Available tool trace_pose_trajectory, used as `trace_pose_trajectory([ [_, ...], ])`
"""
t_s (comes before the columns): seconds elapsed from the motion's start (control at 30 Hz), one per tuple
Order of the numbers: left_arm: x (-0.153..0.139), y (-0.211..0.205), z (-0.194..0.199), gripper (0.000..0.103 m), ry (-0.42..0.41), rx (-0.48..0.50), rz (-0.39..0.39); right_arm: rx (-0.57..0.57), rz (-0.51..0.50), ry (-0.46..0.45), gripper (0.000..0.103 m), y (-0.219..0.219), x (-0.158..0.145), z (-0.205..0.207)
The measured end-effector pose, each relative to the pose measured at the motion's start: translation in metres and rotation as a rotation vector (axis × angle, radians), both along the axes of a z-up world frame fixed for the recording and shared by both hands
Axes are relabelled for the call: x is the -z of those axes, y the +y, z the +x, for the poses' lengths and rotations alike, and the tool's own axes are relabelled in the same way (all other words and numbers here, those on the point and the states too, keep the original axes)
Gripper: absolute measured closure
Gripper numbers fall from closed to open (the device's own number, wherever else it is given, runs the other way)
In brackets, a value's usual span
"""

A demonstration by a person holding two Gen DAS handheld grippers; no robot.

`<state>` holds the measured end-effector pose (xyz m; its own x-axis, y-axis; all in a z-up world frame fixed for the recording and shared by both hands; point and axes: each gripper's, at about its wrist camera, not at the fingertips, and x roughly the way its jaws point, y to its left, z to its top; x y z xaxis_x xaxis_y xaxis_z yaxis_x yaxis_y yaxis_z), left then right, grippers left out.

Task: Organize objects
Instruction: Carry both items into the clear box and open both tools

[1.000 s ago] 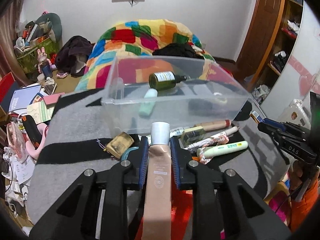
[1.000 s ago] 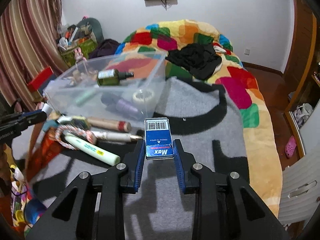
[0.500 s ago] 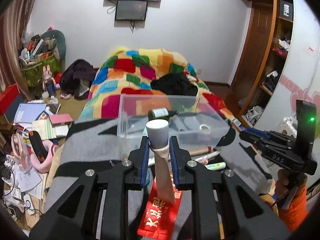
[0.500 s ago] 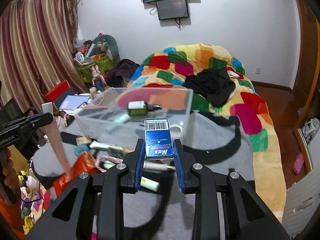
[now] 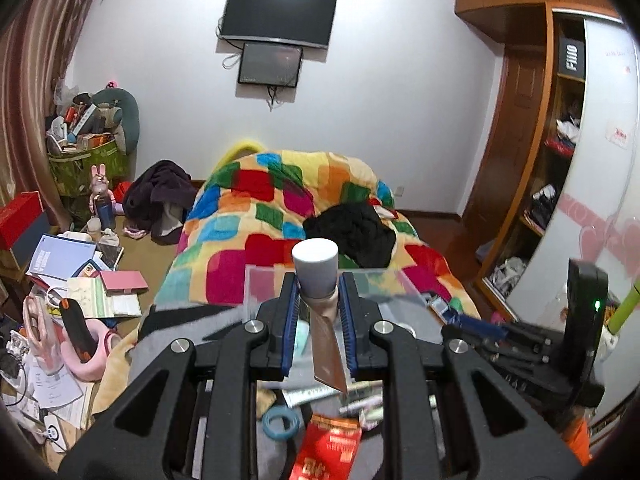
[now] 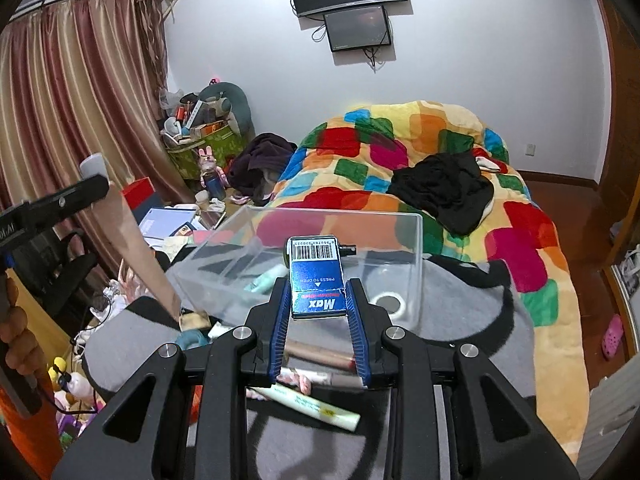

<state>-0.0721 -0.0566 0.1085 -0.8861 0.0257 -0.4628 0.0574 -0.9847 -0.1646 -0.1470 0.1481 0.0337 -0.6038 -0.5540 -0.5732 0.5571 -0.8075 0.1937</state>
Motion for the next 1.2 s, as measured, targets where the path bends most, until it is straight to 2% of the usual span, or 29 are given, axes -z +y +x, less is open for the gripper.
trace_pose_trajectory([
  [0.13, 0.004, -0.007, -0.013, 0.084, 0.016, -0.053, -0.002, 0.007, 0.004, -0.013, 0.078, -0.008, 0.003, -0.011],
  [0.33, 0.023, -0.024, -0.036, 0.084, 0.000, -0.100, 0.065, 0.019, 0.032, -0.049, 0.078, -0.017, 0.015, -0.032],
  [0.5, 0.049, -0.027, -0.051, 0.084, -0.052, -0.105, 0.090, 0.016, 0.071, -0.072, 0.078, -0.024, 0.027, -0.041],
  [0.73, 0.083, -0.020, -0.069, 0.084, -0.158, -0.049, 0.111, -0.003, 0.113, -0.102, 0.078, -0.032, 0.041, -0.051],
  [1.07, 0.111, 0.001, -0.078, 0.084, -0.291, 0.030, 0.076, -0.028, 0.154, -0.140, 0.077, -0.049, 0.050, -0.064],
  [1.2, 0.112, 0.004, -0.073, 0.084, -0.291, 0.041, 0.051, -0.030, 0.175, -0.132, 0.077, -0.053, 0.049, -0.061],
])
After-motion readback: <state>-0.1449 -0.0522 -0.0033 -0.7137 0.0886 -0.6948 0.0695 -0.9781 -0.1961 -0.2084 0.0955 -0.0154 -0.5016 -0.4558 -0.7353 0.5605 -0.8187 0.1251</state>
